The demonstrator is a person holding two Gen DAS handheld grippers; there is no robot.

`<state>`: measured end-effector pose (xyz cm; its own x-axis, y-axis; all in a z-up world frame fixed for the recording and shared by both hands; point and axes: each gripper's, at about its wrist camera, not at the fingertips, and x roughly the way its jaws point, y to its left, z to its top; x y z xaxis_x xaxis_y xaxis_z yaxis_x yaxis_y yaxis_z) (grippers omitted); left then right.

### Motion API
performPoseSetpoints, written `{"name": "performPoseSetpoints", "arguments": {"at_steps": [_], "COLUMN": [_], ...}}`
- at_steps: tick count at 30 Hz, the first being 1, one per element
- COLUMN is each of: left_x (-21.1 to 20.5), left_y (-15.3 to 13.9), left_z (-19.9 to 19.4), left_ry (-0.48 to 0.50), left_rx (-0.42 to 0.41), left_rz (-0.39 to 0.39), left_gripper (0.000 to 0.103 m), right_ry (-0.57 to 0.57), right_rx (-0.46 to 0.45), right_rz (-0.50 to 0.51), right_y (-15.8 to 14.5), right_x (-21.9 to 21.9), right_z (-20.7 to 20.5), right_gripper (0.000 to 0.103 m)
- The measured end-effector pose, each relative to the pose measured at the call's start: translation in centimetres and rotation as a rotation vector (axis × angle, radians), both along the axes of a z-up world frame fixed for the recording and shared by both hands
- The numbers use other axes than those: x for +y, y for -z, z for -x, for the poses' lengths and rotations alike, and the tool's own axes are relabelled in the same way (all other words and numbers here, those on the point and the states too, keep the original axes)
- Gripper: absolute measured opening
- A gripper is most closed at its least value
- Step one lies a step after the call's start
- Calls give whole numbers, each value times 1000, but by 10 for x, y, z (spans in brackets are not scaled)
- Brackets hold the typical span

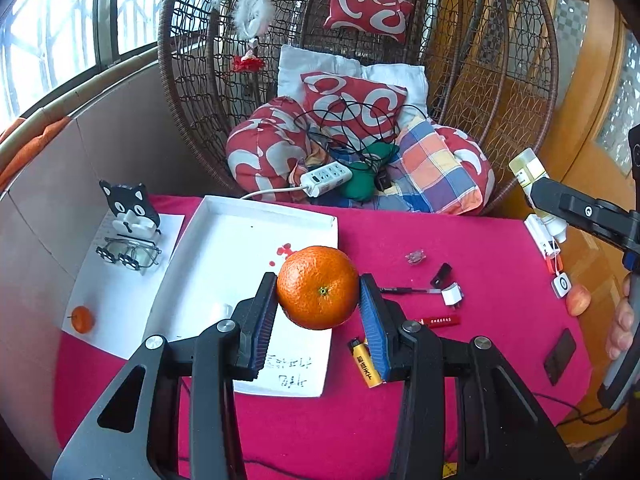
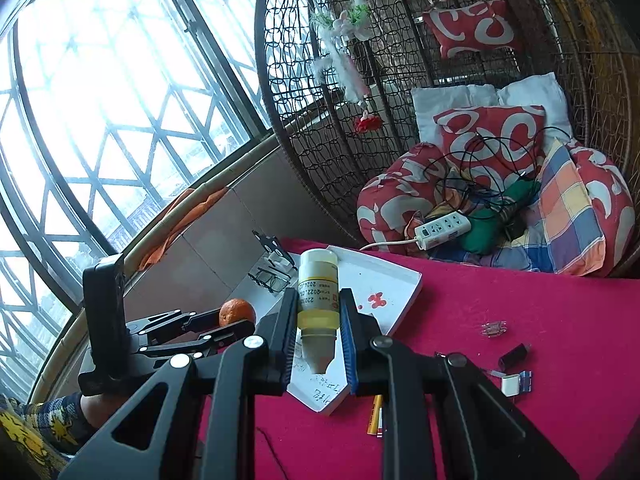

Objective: Organize rigid objects
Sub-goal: 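Carry orange and dropper bottle into the white tray and open both tools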

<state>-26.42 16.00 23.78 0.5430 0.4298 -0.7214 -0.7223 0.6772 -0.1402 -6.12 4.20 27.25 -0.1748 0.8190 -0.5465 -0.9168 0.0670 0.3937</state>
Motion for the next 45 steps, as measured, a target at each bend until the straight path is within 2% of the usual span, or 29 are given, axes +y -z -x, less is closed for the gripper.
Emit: {"name": "performPoseSetpoints", "arguments": {"at_steps": [22,30,35,40,45], "left_x": [43,69,100,137,162], "left_y": [4,11,21,41,81], "left_z": [28,44,48,34,7], "left_ry": [37,55,58,86,104], "left_rx": [-2,2,10,41,103], "left_rz": [14,29,51,105,183], "left_gripper": [40,40,40,40,40], "right_ry": [-1,12,7,8,21], "right_rx": [4,23,19,10,-17], "right_rz": [28,60,117,214,361], "right_y": [5,19,35,63,111], "right_x": [36,57,79,110,129], "right_z": [43,60,70,75,81], "right_gripper": [18,18,18,18,18]}}
